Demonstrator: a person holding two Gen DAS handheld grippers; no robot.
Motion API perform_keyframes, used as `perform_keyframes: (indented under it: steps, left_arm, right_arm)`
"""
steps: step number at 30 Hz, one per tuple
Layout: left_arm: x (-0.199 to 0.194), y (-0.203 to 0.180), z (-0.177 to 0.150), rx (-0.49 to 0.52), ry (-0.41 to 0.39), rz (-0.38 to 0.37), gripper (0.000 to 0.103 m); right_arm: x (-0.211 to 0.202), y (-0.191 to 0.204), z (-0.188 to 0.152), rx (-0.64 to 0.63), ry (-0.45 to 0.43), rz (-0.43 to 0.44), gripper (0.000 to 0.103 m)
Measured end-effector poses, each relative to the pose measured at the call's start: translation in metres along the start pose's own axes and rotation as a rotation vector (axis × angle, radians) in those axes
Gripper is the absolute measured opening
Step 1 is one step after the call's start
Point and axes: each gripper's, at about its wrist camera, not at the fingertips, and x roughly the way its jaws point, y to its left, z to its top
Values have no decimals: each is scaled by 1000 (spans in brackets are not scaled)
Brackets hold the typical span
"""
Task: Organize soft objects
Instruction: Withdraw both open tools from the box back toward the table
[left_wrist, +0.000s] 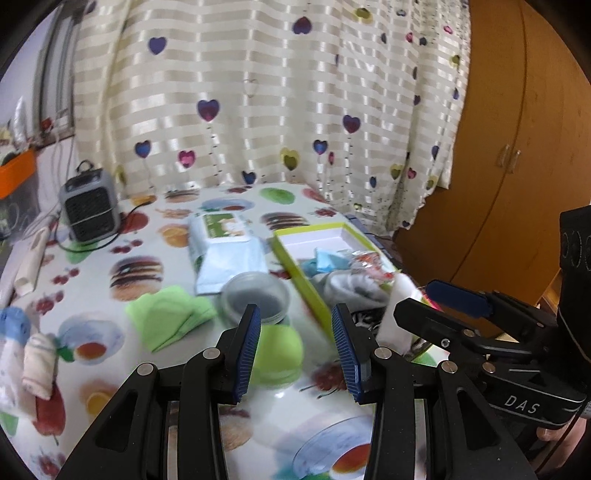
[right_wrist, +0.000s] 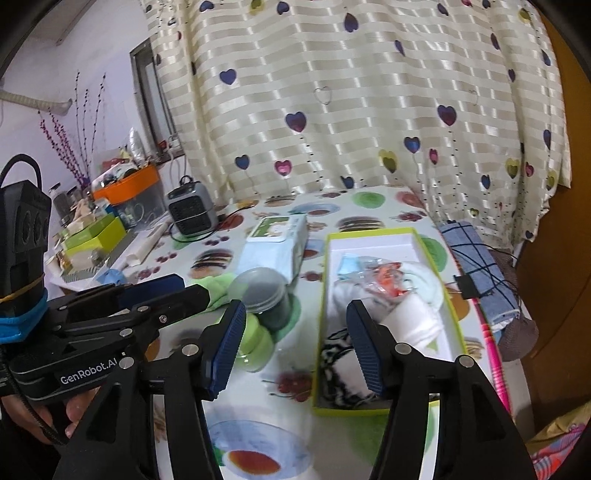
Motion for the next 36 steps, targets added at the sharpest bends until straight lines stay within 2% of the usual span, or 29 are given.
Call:
perform_keyframes:
  steps: [18, 36]
  left_arm:
    - [-20, 38, -27, -62, 6, 52, 39]
    - [-35, 67, -40, -102, 9, 98, 39]
  right_arm:
    - [14, 37, -9, -78, 62, 51, 58]
    - [21, 69, -10, -144, 97, 81, 58]
